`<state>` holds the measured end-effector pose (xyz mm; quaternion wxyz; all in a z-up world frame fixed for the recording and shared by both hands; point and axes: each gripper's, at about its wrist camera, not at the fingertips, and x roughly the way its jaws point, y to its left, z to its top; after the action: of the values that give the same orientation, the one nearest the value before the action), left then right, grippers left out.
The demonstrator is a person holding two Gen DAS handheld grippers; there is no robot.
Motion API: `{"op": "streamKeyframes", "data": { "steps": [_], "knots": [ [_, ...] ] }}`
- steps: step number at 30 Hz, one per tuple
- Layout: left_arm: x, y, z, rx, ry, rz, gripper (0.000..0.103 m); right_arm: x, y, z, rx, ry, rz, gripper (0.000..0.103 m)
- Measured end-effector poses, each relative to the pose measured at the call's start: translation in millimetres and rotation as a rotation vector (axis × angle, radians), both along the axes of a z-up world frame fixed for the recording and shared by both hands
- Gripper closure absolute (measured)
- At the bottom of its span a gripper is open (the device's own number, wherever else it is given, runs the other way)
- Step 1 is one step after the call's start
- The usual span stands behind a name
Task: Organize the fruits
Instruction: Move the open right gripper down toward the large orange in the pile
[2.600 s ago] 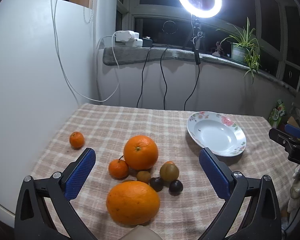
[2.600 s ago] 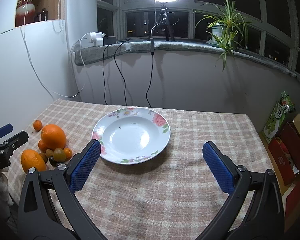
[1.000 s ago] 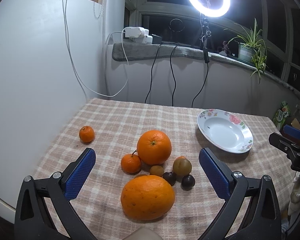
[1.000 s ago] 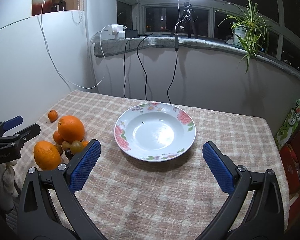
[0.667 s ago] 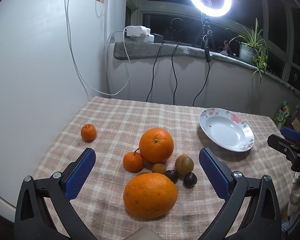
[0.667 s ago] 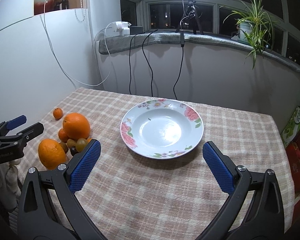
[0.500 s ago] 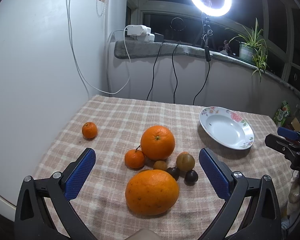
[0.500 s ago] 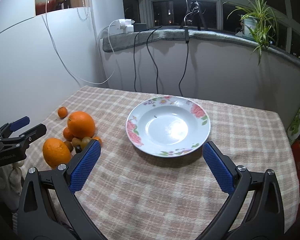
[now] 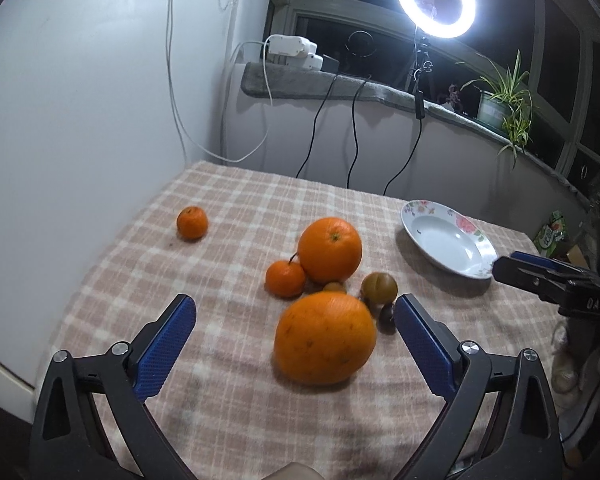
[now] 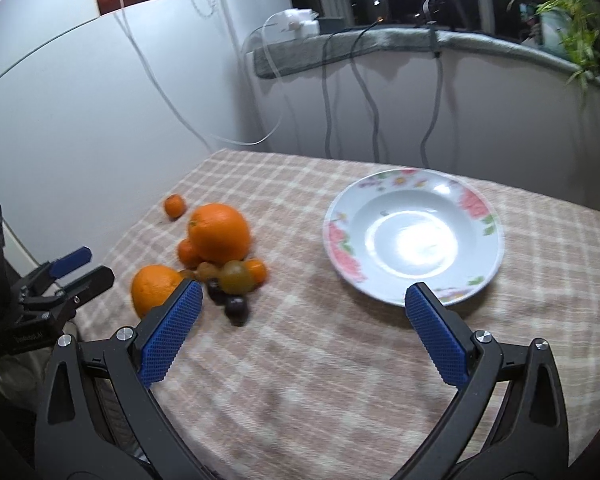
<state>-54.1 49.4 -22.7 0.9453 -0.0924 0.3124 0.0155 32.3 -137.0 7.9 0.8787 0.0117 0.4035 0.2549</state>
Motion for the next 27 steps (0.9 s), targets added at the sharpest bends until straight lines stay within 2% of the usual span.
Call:
{"op": "streamKeyframes", "data": {
  "steps": [3, 7, 14, 23, 27],
  "knots": [
    [-3, 4, -8, -0.031, 0.023, -0.01, 0.01, 3, 12, -5, 0.03, 0.039, 0.052, 0.001],
    [-4, 5, -18, -0.072, 0.052, -0.025, 0.011, 5, 29, -13, 0.052, 0.09, 0.106, 0.008],
    [-1, 0, -30, -0.113, 0.081, -0.077, 0.014, 8, 54, -24, 0.084, 0.168, 0.187, 0.008],
    [6, -7, -38, -0.122, 0.096, -0.11, 0.014, 13, 90, -37, 0.115, 0.256, 0.287, 0.011],
    [8, -6, -41, -0.128, 0.096, -0.108, 0.014, 16, 102, -46, 0.129, 0.308, 0.314, 0.022]
  ]
}}
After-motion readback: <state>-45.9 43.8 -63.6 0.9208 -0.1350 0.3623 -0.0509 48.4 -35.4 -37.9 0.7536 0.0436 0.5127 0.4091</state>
